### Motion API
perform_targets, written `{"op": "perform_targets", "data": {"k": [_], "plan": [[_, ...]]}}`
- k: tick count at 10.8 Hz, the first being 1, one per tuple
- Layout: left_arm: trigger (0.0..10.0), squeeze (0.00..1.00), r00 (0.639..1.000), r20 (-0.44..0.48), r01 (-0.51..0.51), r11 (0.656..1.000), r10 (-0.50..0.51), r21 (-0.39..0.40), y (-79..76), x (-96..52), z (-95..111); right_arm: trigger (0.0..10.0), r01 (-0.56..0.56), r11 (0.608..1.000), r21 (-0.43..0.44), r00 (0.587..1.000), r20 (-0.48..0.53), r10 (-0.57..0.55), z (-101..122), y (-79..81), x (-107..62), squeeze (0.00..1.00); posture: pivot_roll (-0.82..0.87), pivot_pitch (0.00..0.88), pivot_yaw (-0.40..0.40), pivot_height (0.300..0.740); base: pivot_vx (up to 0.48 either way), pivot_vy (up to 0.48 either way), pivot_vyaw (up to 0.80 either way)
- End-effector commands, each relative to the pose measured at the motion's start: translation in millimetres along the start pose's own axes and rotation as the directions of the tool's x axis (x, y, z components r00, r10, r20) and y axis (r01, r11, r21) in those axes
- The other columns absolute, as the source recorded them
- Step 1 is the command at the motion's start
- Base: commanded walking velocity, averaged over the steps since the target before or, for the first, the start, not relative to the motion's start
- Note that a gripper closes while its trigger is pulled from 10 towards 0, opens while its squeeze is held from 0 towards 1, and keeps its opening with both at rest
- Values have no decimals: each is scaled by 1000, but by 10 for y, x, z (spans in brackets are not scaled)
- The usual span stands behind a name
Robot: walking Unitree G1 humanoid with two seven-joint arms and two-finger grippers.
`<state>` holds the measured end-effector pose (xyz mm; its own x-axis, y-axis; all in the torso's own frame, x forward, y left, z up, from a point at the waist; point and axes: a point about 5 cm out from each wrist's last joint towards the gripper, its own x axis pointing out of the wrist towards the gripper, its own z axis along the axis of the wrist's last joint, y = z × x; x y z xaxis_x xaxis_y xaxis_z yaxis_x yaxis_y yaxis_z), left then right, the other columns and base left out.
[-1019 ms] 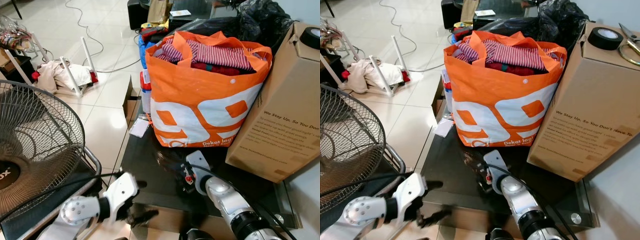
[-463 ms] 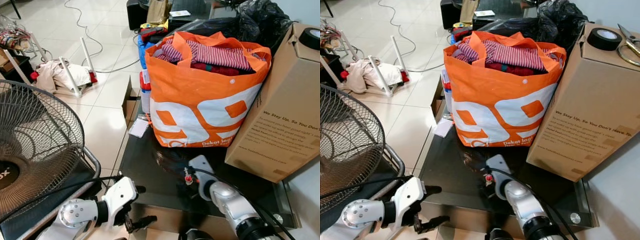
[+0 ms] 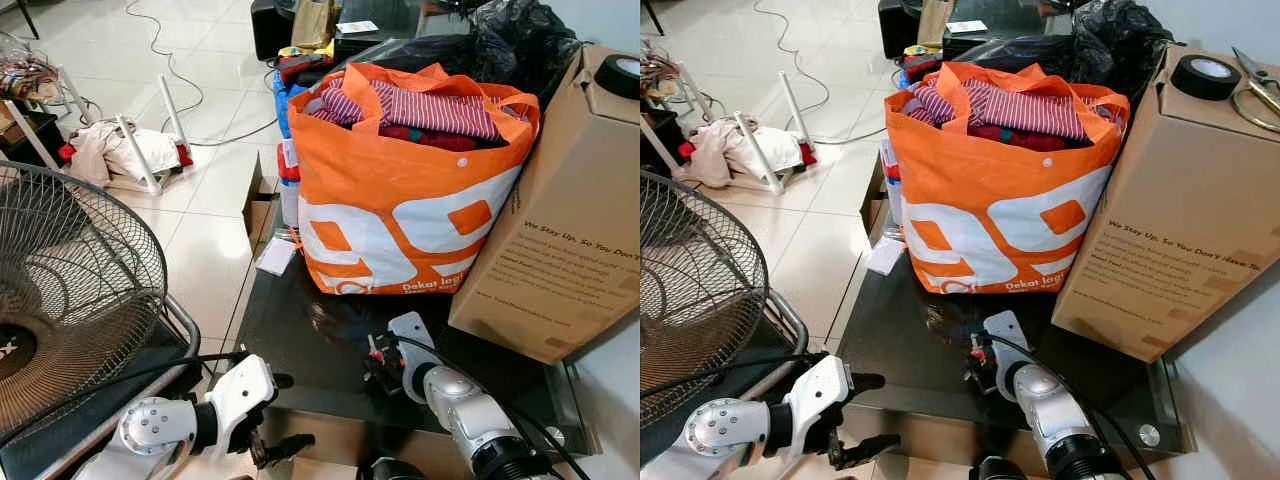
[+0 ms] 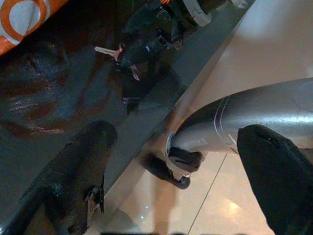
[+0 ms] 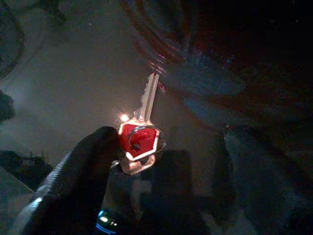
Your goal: Hang keys on a hook
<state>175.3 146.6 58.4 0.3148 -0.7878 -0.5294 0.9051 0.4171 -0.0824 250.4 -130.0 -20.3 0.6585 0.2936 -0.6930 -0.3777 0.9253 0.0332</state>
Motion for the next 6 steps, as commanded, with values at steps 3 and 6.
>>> {"op": "perform_targets", "data": {"k": [3, 6], "plan": [[10000, 0, 1000, 0, 15, 1000, -15, 6, -18, -13, 18, 0, -16, 999, 44, 999, -28, 17, -98, 54, -9, 0, -82, 46, 4, 740, 0, 0, 0], [10000, 0, 1000, -2, 21, 1000, -21, 7, -24, -15, 20, 0, -15, 997, 80, 999, -37, 18, -143, 94, -11, 0, -83, 45, 7, 740, 0, 0, 0]]}}
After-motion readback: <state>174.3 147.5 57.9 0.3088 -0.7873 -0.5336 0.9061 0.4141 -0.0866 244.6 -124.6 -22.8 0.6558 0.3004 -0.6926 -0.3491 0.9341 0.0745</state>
